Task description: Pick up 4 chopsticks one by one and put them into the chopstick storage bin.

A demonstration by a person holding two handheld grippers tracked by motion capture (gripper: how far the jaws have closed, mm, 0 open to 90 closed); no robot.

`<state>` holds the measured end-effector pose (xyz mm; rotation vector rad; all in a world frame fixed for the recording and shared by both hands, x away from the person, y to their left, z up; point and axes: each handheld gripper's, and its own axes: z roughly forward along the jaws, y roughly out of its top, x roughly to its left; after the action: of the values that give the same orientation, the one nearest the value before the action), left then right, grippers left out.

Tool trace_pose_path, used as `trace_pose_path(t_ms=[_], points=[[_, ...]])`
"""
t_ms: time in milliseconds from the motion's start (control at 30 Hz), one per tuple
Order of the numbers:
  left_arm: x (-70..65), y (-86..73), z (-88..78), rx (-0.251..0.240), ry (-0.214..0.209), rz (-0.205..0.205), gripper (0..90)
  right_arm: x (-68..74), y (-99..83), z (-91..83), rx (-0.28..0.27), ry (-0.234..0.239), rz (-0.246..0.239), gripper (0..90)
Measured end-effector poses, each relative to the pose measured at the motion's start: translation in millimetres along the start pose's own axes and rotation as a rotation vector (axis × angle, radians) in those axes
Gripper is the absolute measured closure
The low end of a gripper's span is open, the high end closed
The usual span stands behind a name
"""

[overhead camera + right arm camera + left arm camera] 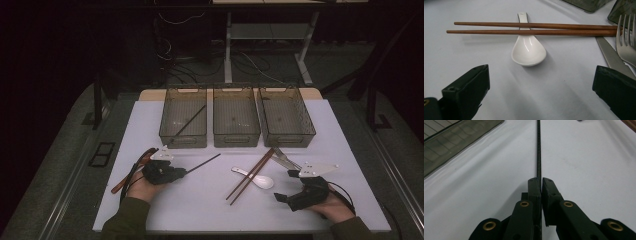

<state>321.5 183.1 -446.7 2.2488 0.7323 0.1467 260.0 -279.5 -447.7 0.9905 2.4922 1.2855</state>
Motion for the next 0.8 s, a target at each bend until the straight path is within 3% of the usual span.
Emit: trace_pose_path(t_ms=[300, 467, 800], points=[[-2.2, 1.3, -3.0, -0.01, 0.009, -0.008, 85.1, 0.1, 0.0, -0.1, -0.003, 0.0, 0.0, 0.9], [-3.6, 4.2, -6.4, -0.026, 0.01, 0.011, 85.1, 0.1, 0.0, -0.1, -0.001, 0.0, 0.0, 0.9], [-9.8, 9.6, -15.5, -0.069, 0.004, -0.021, 85.1, 0.0, 0.0, 0.0, -0.002, -0.001, 0.001, 0.9]])
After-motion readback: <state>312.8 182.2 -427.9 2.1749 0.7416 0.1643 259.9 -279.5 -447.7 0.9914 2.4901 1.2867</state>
